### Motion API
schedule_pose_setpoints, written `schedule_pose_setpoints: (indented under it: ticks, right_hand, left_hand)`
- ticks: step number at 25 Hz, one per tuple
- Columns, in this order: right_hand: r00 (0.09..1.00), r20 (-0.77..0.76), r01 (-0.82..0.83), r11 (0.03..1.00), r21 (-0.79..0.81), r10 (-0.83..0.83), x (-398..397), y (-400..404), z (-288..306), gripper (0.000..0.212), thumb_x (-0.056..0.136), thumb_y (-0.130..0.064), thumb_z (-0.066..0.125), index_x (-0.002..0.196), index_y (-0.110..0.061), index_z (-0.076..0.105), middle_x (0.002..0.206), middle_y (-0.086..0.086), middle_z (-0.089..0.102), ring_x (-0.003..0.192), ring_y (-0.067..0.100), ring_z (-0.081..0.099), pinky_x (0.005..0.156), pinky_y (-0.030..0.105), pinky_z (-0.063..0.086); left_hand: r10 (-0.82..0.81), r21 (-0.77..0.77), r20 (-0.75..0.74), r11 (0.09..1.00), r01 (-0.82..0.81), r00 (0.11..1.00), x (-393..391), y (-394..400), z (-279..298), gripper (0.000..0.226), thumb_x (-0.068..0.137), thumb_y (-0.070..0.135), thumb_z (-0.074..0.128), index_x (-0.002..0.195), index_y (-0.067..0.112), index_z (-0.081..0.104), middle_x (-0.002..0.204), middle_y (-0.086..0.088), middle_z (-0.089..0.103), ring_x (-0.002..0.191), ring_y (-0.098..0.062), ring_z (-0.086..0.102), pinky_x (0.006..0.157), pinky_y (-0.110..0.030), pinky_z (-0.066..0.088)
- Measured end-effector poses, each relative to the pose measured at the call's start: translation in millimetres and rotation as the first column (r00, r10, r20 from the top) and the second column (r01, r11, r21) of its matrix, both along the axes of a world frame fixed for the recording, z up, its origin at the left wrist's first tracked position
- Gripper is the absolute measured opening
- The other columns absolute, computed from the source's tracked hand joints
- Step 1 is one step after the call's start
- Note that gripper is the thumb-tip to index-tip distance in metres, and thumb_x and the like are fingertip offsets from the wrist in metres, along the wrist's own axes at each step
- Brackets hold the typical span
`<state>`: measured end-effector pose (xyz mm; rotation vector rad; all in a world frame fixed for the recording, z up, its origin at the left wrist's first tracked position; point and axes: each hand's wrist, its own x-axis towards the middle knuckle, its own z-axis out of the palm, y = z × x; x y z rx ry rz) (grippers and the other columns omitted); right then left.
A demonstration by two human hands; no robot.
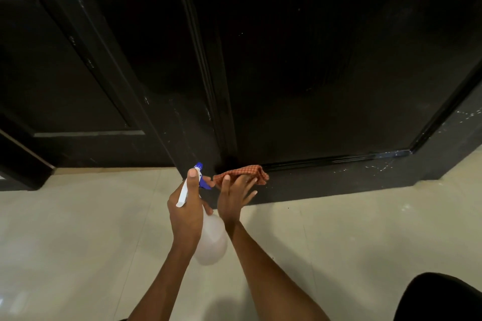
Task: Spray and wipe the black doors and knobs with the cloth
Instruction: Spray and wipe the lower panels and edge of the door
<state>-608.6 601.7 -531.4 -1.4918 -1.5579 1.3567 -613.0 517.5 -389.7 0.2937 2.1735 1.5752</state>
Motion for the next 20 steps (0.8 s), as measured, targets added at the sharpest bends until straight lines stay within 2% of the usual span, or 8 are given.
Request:
schedule_pose_setpoints:
  ticks: [2, 5, 7, 10, 12, 16, 18, 20]
  right_hand:
    - [0.984, 0.118, -0.138, 0.989, 0.062, 0.13, 0.4, -8.0, -8.1, 0.089, 0.096, -0.072, -0.005, 0.165, -0.015, -0.001, 0.173, 0.013, -0.006, 0.159, 0.034, -0.012, 0.122, 0.05, -0.023]
    - [0.969, 0.153, -0.214, 0.967, 0.137, 0.192, 28.1, 2.3, -9.9, 0.091, 0.098, -0.07, -0.005, 0.164, -0.007, 0.005, 0.171, 0.018, -0.014, 0.156, 0.036, -0.019, 0.121, 0.06, -0.02]
    - [0.987, 0.121, -0.127, 0.981, 0.145, 0.11, 53.2, 24.0, -14.0, 0.087, 0.101, -0.067, -0.003, 0.161, -0.005, 0.008, 0.168, 0.019, -0.02, 0.154, 0.036, -0.025, 0.12, 0.063, -0.021]
    - [0.971, 0.165, 0.147, 0.978, 0.146, -0.17, 89.5, 73.7, -24.0, 0.054, 0.11, -0.032, 0.033, 0.157, -0.011, 0.015, 0.168, 0.03, 0.0, 0.155, 0.051, -0.008, 0.115, 0.076, -0.005]
    - [0.927, 0.224, 0.272, 0.951, 0.147, -0.3, 117.8, 106.4, -33.2, 0.06, 0.107, -0.02, 0.048, 0.161, -0.016, 0.023, 0.169, 0.027, 0.008, 0.156, 0.047, -0.005, 0.119, 0.072, 0.003]
    - [0.9, -0.041, 0.435, 0.888, 0.147, -0.434, 138.1, 123.1, -19.4, 0.075, 0.107, -0.055, 0.023, 0.165, -0.016, -0.005, 0.173, 0.011, -0.008, 0.159, 0.026, -0.012, 0.128, 0.053, -0.007]
    - [0.93, -0.03, 0.354, 0.871, 0.342, -0.366, 128.6, 114.9, -18.7, 0.073, 0.107, -0.055, 0.02, 0.162, -0.024, -0.017, 0.172, 0.003, -0.02, 0.159, 0.024, -0.016, 0.128, 0.049, -0.011]
    - [0.956, 0.107, 0.174, 0.825, 0.537, -0.272, 117.1, 105.1, -24.0, 0.07, 0.109, -0.049, 0.021, 0.16, -0.029, -0.023, 0.168, -0.001, -0.029, 0.157, 0.025, -0.022, 0.125, 0.045, -0.018]
  left_hand:
    - [0.061, -0.026, 0.04, 0.998, -0.06, 0.997, -2.1, -2.6, 3.4, 0.061, 0.082, 0.07, 0.041, 0.104, 0.018, 0.062, 0.096, -0.009, 0.067, 0.087, -0.032, 0.066, 0.093, -0.049, 0.056]
    - [0.01, -0.011, 0.007, 1.0, -0.01, 1.0, 1.2, -5.3, 5.4, 0.067, 0.077, 0.074, 0.037, 0.099, 0.018, 0.067, 0.091, -0.012, 0.069, 0.08, -0.033, 0.066, 0.085, -0.047, 0.059]
    - [-0.03, 0.029, -0.034, 0.999, 0.031, 0.999, 3.5, -6.7, 5.5, 0.064, 0.079, 0.072, 0.036, 0.092, 0.019, 0.071, 0.085, -0.009, 0.07, 0.067, -0.028, 0.063, 0.072, -0.04, 0.058]
    - [-0.071, 0.041, -0.066, 0.996, 0.074, 0.995, 3.4, -7.1, 2.9, 0.064, 0.084, 0.069, 0.037, 0.092, 0.016, 0.073, 0.084, -0.005, 0.071, 0.058, -0.022, 0.059, 0.062, -0.035, 0.055]
    - [-0.079, 0.05, -0.056, 0.995, 0.082, 0.995, 3.7, -8.2, 2.4, 0.061, 0.085, 0.068, 0.038, 0.089, 0.019, 0.073, 0.084, -0.004, 0.072, 0.058, -0.022, 0.059, 0.063, -0.036, 0.056]
    - [-0.082, 0.039, -0.03, 0.996, 0.083, 0.996, 2.0, -7.9, 2.5, 0.055, 0.083, 0.068, 0.037, 0.081, 0.023, 0.07, 0.08, -0.007, 0.07, 0.06, -0.024, 0.058, 0.061, -0.032, 0.053]
    - [-0.076, 0.041, -0.02, 0.996, 0.077, 0.997, 1.3, -7.1, 1.2, 0.056, 0.082, 0.068, 0.038, 0.081, 0.023, 0.07, 0.08, -0.009, 0.069, 0.061, -0.024, 0.058, 0.059, -0.031, 0.051]
    - [-0.079, 0.036, -0.023, 0.996, 0.08, 0.997, 1.6, -6.4, -1.4, 0.057, 0.081, 0.068, 0.037, 0.083, 0.022, 0.071, 0.08, -0.01, 0.069, 0.061, -0.024, 0.058, 0.059, -0.03, 0.051]
